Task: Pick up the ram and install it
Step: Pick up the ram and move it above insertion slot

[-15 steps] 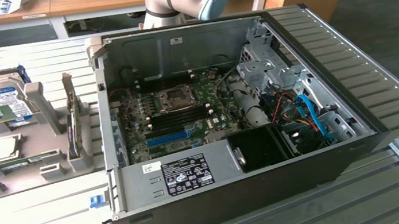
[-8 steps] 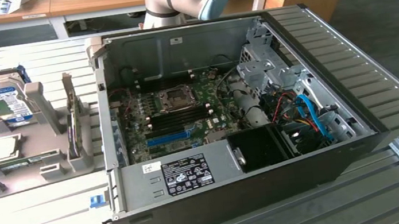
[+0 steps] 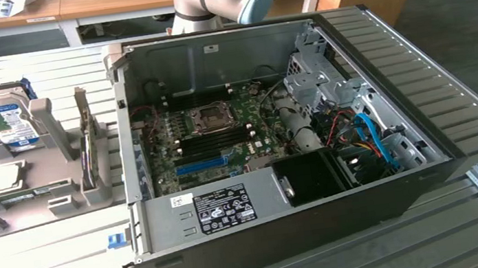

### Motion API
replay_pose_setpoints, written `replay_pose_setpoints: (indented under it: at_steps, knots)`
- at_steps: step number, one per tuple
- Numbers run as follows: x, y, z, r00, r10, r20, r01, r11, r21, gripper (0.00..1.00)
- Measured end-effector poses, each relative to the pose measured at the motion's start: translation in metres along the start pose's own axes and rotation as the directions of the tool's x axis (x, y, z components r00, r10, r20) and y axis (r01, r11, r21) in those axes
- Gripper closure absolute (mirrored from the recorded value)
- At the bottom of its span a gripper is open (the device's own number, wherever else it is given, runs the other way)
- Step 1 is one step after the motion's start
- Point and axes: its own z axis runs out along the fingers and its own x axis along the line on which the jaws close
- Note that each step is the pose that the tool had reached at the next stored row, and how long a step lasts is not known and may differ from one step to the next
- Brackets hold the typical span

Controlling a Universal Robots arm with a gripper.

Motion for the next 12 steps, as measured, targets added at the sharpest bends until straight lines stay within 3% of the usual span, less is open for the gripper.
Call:
replay_pose_setpoints:
  at_steps: [8,12]
  knots:
    - [0.0000,-0.0005,-0.0020,1.0000,0.000,-0.0001,0.000,1.0000,-0.0002,0.89]
    - [0.0000,-0.0066,-0.0021,1.0000,0.000,-0.0001,0.000,1.0000,-0.0001,0.89]
